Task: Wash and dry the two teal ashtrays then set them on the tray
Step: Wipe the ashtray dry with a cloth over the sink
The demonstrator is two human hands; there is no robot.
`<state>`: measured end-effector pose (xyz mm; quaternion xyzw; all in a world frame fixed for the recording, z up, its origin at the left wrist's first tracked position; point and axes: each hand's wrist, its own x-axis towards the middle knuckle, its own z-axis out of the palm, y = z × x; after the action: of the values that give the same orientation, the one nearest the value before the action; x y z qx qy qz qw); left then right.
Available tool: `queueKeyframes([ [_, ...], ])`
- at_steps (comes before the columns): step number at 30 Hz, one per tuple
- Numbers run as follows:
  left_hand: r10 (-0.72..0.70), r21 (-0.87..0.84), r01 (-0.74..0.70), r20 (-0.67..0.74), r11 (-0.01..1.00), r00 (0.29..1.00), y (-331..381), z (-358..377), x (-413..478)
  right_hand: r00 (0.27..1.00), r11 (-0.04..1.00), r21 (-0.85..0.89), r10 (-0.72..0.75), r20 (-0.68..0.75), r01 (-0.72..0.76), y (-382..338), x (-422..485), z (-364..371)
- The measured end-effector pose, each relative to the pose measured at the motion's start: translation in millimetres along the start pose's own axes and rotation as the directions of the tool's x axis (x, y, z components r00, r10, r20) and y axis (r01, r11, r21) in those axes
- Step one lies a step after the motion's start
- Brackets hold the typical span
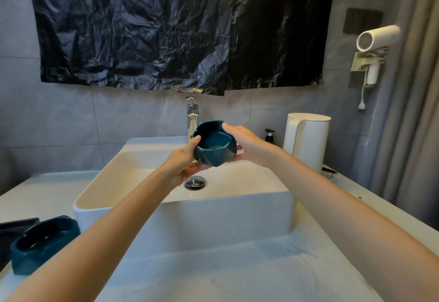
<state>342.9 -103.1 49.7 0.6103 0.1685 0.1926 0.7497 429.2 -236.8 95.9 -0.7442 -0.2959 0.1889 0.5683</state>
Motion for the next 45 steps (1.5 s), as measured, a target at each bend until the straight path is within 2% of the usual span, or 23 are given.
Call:
queueKeyframes([
  [2,-0.019,-0.08,0.017,-0.034,0.997,0.999,-1.5,2.6,4.0,0.999,0.997,-0.066,-0.041,-0.002,0.041,4.7,-9.3,-19.9],
  [5,-0.024,-0.138,0.013,-0.077,0.99,0.997,-4.5,1.9,11.9,0.986,0.973,-0.219,-0.101,-0.131,0.07,21.4,-26.5,-60.2],
  [7,-0.035,-0.13,0.024,-0.086,0.991,0.996,-6.7,0.4,16.4,0.966,0.947,-0.32,-0.1,-0.24,0.019,42.0,-36.8,-85.6],
  [11,-0.051,-0.058,0.045,-0.116,0.997,0.992,-10.6,0.8,21.8,0.902,0.872,-0.446,-0.011,-0.431,-0.202,103.9,-57.8,-131.8],
  [13,-0.049,-0.041,0.044,-0.132,0.998,0.99,-12.3,2.4,22.7,0.896,0.76,-0.563,0.058,-0.439,-0.325,142.3,-63.9,-153.2],
  [15,-0.045,-0.023,0.042,-0.127,0.999,0.991,-13.8,4.1,23.5,0.873,0.548,-0.69,0.191,-0.448,-0.473,173.9,-73.8,-161.7],
  [17,-0.046,-0.008,0.045,-0.125,0.999,0.991,-15.5,6.0,23.3,0.823,0.375,-0.734,0.306,-0.479,-0.567,201.4,-79.3,-162.6],
  [19,-0.052,0.009,0.053,-0.124,0.999,0.991,-17.4,7.0,23.5,0.796,0.295,-0.742,0.299,-0.527,-0.602,218.1,-82.7,-157.9],
  [21,-0.067,0.026,0.071,-0.126,0.997,0.99,-19.0,6.9,22.7,0.794,0.266,-0.748,0.19,-0.578,-0.608,222.0,-85.3,-153.0],
  [23,-0.081,0.045,0.087,-0.126,0.995,0.989,-19.9,5.4,23.4,0.806,0.277,-0.763,0.079,-0.587,-0.583,215.3,-86.2,-150.5],
  [26,-0.086,0.072,0.097,-0.142,0.993,0.986,-16.6,0.9,25.1,0.773,0.45,-0.718,-0.091,-0.628,-0.531,179.5,-81.0,-148.3],
  [28,-0.07,0.086,0.084,-0.155,0.993,0.985,-13.2,-4.1,27.8,0.728,0.626,-0.673,-0.235,-0.644,-0.393,144.3,-72.2,-144.8],
  [30,-0.027,0.114,0.046,-0.168,0.992,0.985,-9.0,-9.4,29.7,0.667,0.837,-0.515,-0.28,-0.691,-0.183,101.1,-59.6,-139.1],
  [32,0.007,0.12,0.017,-0.192,0.993,0.981,-5.9,-16.1,31.8,0.634,0.929,-0.369,-0.298,-0.714,0.021,61.9,-46.2,-128.5],
  [36,0.075,0.088,-0.056,-0.233,0.995,0.97,-0.3,-32.9,34.5,0.676,0.915,-0.303,-0.401,-0.619,0.265,8.6,-17.7,-91.1],
  [40,0.162,0.121,-0.133,-0.271,0.984,0.949,2.6,-44.7,31.7,0.678,0.868,-0.221,-0.487,-0.55,0.444,-17.2,18.3,-44.5],
  [43,0.222,0.122,-0.193,-0.306,0.974,0.926,3.9,-47.9,28.9,0.733,0.836,-0.098,-0.525,-0.432,0.54,-24.7,36.6,-7.0],
  [45,0.266,0.147,-0.23,-0.319,0.962,0.91,4.2,-48.9,28.1,0.759,0.819,-0.101,-0.563,-0.327,0.564,-22.2,43.3,20.5],
])
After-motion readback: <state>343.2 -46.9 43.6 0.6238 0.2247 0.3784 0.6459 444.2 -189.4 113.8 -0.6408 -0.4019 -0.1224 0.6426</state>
